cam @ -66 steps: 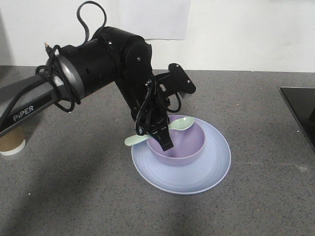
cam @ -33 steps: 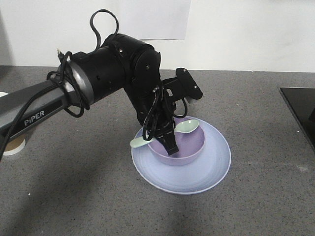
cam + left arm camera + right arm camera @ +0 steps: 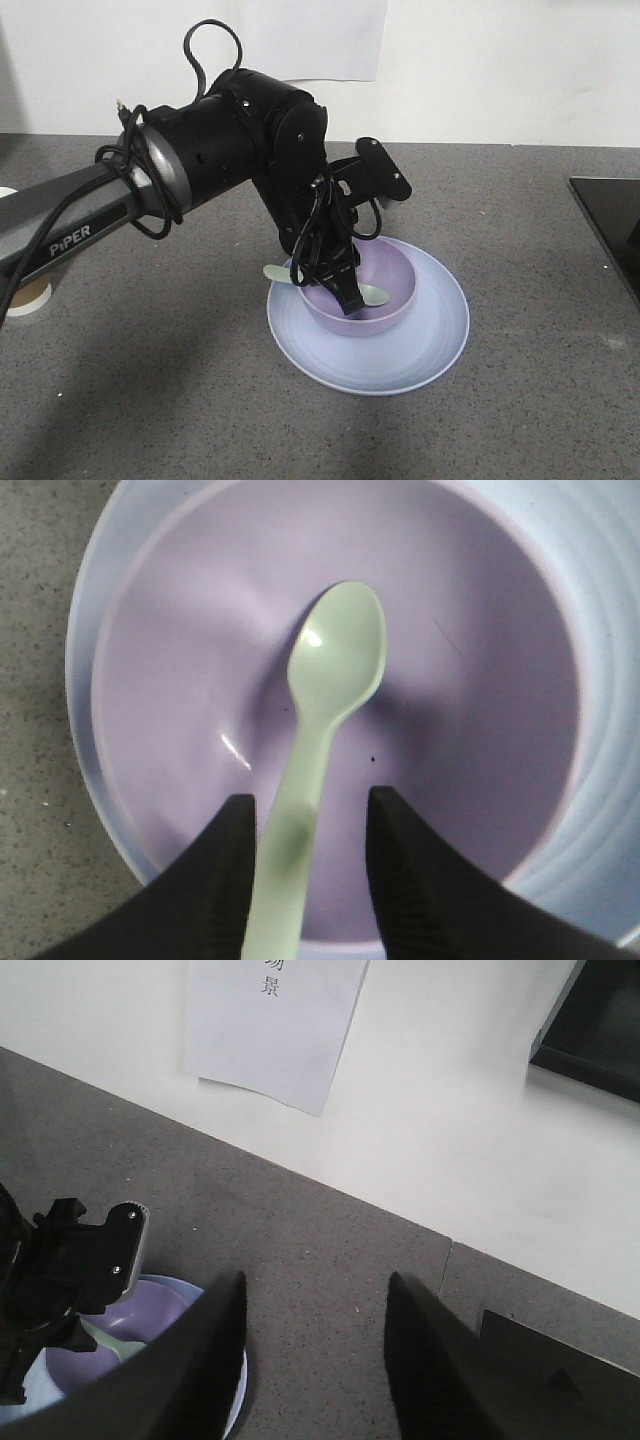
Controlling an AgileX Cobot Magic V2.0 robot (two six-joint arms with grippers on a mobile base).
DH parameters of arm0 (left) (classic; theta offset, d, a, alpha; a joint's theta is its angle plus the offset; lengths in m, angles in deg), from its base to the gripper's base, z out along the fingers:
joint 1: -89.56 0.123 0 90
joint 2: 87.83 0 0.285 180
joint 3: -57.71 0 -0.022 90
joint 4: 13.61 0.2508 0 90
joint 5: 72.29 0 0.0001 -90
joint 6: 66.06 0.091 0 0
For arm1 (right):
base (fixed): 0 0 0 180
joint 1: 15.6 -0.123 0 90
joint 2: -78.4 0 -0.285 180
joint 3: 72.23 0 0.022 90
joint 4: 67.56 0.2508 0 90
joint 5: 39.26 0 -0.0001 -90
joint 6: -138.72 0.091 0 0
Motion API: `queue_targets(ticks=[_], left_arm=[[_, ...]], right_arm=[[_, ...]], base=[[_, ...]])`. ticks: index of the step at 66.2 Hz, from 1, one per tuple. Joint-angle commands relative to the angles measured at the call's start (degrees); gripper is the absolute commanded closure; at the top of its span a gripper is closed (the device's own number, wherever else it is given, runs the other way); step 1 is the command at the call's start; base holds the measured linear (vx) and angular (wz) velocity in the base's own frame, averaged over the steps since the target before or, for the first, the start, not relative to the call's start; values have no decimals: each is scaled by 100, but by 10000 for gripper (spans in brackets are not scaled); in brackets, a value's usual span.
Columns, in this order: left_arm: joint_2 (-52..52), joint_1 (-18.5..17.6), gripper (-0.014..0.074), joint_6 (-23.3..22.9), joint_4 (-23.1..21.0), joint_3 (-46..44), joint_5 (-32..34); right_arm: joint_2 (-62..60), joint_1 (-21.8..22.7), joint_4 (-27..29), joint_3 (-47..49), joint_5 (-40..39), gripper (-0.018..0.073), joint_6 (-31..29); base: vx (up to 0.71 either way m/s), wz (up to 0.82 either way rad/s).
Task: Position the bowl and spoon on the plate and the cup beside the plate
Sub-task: 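Release the spoon and move the left gripper over the paper cup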
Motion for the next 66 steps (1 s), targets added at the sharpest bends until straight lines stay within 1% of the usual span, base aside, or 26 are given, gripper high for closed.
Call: queue_targets(ticks=[1,8,11,15,18,21,28,33,36,37,39,41,47,54,57,63,66], left_arm=[[402,-22,321,-129,-32,-167,297],[612,-22,321,-364,-2,-267,484],[708,-22,321,-474,94,-436,485],[861,-9,321,-746,483,-705,487],[986,-1,321,-1072,817,-927,518],[1117,31,321,-1322,1047,-1064,583],[1519,167,321,-1766,1781,-1311,805],[1798,336,321,-2006,2350,-1317,908],[2016,481,321,-2161,2704,-1317,882],[2678,1786,321,-2693,3014,-1280,601],[2742,1937,321,-2724,2975,-1280,601],[2786,2189,321,-2725,2914,-1266,609],[2880,2784,321,-2725,2758,-1155,596],[2922,3446,316,-2755,2550,-848,632],[2922,3747,306,-2763,2342,-676,655],[2922,4221,269,-2699,1731,-194,786],[2917,4418,249,-2633,1532,21,879]], right_arm=[[-25,17,-65,123,-389,232,-12],[-25,17,-65,123,-395,232,-15],[-25,17,-65,123,-401,232,-15],[-25,17,-67,123,-456,232,-8],[-25,17,-72,123,-482,232,-3],[-25,17,-93,123,-514,232,-3],[-25,17,-287,123,-700,234,80],[-25,17,-438,123,-843,267,229],[-25,17,-586,123,-1004,314,450],[-13,17,-814,123,-1338,575,621],[-5,17,-808,123,-1338,572,621],[-5,17,-802,123,-1338,571,621],[42,17,-802,123,-1269,570,628],[112,17,-815,123,-1121,570,621],[147,17,-815,123,-1084,570,607],[187,17,-815,123,-1040,570,585],[201,17,-810,123,-1034,570,585]], base=[[0,0],[0,0],[0,0],[0,0],[0,0],[0,0],[0,0],[0,0],[0,0],[0,0],[0,0],[0,0],[0,0],[0,0],[0,0],[0,0],[0,0]])
